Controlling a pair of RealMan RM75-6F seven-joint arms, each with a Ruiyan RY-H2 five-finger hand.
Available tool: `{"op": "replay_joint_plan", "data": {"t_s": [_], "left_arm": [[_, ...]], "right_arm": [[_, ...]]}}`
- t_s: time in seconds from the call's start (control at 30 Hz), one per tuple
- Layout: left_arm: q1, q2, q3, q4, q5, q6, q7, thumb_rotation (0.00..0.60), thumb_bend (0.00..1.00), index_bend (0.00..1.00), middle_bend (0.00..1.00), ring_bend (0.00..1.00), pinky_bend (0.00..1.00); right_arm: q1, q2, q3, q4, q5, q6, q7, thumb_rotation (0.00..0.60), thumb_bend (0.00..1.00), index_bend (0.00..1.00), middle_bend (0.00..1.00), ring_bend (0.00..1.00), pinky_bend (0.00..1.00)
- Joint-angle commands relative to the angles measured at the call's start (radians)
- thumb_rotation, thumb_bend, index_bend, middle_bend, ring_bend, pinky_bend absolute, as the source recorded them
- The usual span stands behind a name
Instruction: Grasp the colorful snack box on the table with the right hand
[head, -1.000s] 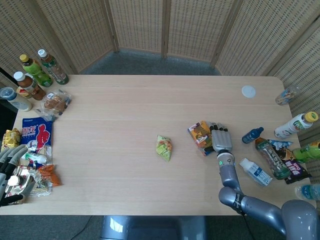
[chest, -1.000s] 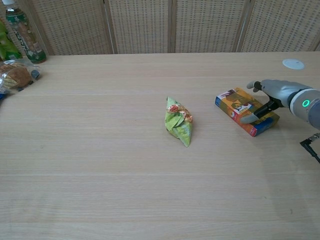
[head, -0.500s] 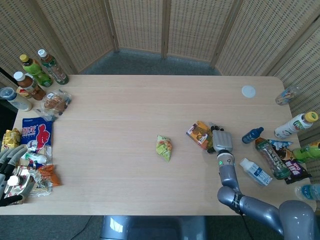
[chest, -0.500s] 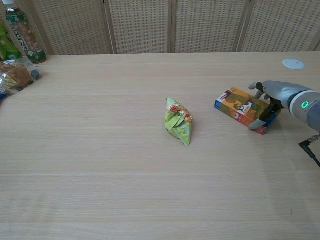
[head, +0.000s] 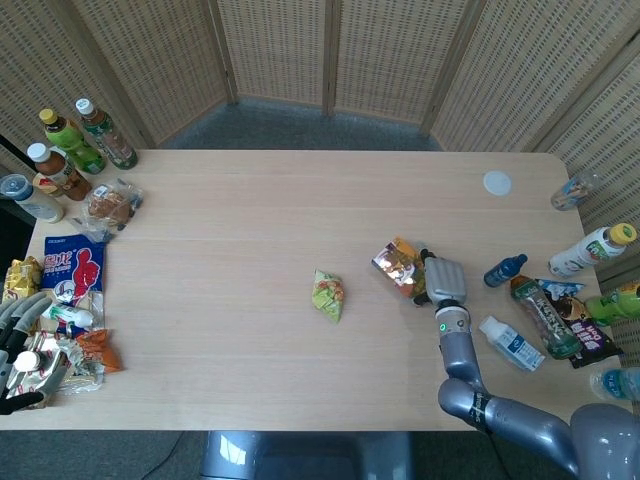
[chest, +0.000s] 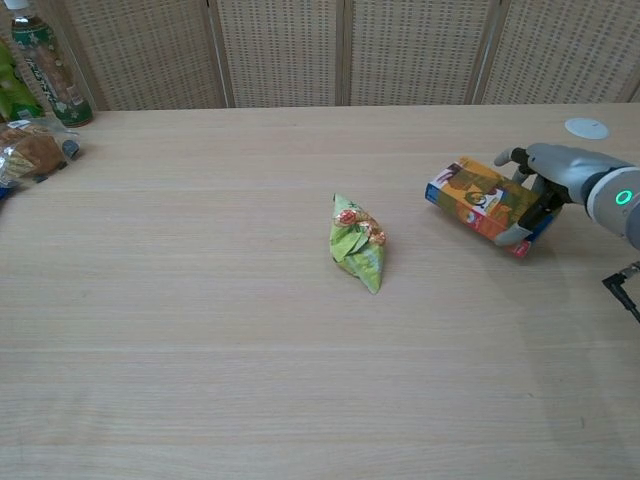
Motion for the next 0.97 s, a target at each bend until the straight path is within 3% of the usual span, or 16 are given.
{"op": "replay_joint_plan", "data": {"t_s": [0.03, 0.33, 0.57, 0.97], "left_arm": [[0.002, -0.002, 0.001, 0.001, -0.001, 0.000, -0.001, 0.600, 0.35, 0.04, 0.05, 0.00, 0.00], [0.010, -0.012, 0.012, 0.001, 0.010, 0.005, 0.000, 0.600, 0.35, 0.04, 0.05, 0.00, 0.00], [0.020, -0.018, 0.016, 0.004, 0.016, 0.019, -0.004, 0.600, 0.34, 0.04, 0.05, 0.00, 0.00], [0.033, -0.021, 0.021, 0.020, 0.021, 0.037, -0.021, 0.600, 0.35, 0.04, 0.05, 0.00, 0.00]], "right_arm": [[-0.029, 0.077, 0.022, -0.137, -0.058, 0.060, 0.046, 0.600, 0.06, 0.10, 0.58, 0.55, 0.69], [-0.059, 0.229, 0.127, -0.416, -0.178, 0.168, 0.171, 0.600, 0.06, 0.11, 0.58, 0.55, 0.69], [-0.066, 0.309, 0.204, -0.550, -0.207, 0.207, 0.246, 0.600, 0.06, 0.11, 0.58, 0.55, 0.69], [-0.076, 0.372, 0.219, -0.635, -0.212, 0.257, 0.267, 0.600, 0.06, 0.11, 0.58, 0.56, 0.69]]}}
